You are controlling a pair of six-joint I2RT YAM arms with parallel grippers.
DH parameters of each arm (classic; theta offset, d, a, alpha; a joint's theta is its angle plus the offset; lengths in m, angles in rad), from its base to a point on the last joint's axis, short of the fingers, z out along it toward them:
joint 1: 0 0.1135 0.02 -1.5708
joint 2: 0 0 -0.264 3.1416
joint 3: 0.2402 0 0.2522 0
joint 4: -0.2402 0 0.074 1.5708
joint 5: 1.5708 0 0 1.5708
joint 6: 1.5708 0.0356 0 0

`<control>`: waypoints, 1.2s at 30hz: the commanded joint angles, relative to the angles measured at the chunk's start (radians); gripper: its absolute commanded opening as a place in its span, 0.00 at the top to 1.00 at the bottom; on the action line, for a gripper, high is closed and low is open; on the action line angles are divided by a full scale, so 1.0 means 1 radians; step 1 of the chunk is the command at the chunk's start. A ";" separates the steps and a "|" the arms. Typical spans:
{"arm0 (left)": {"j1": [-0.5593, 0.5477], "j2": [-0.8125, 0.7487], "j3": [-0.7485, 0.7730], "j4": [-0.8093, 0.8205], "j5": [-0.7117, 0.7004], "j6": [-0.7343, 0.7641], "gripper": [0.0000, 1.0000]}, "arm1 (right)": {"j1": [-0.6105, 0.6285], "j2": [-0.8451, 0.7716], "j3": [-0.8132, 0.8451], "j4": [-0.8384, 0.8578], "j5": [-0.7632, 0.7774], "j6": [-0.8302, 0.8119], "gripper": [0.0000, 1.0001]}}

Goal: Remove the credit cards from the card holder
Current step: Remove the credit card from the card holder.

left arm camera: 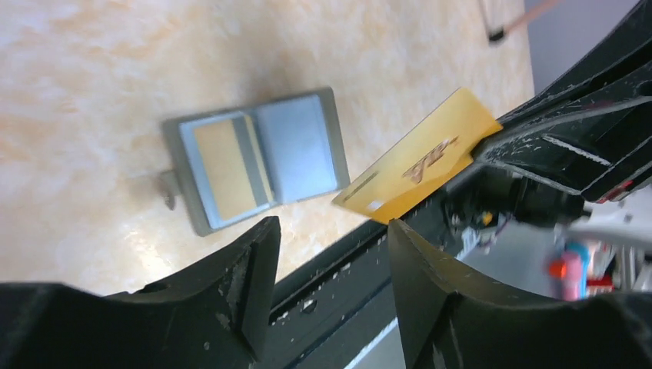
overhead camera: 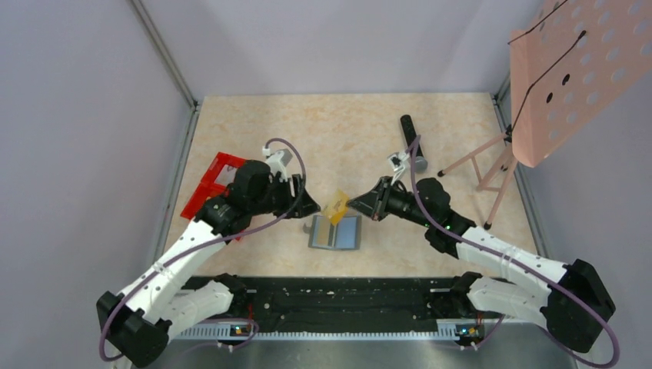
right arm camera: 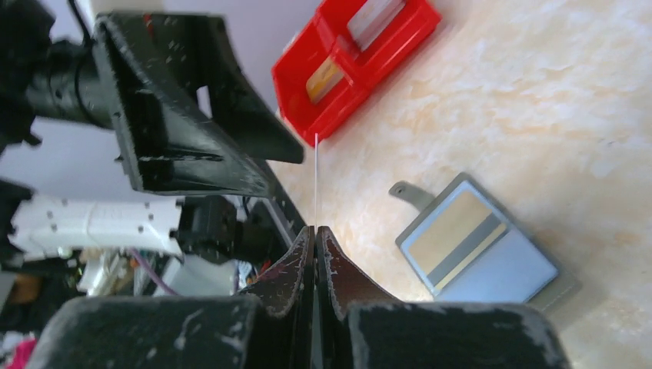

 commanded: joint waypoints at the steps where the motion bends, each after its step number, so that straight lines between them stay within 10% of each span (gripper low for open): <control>1: 0.059 -0.119 0.016 0.041 -0.190 -0.165 0.41 | -0.088 -0.002 -0.020 0.146 0.056 0.134 1.00; 30: 0.075 -0.108 -0.219 0.657 0.092 -0.382 0.41 | -0.128 0.106 -0.067 0.528 0.033 0.424 1.00; 36: 0.076 -0.105 -0.235 0.694 0.106 -0.413 0.68 | -0.128 0.116 -0.085 0.544 0.048 0.448 1.00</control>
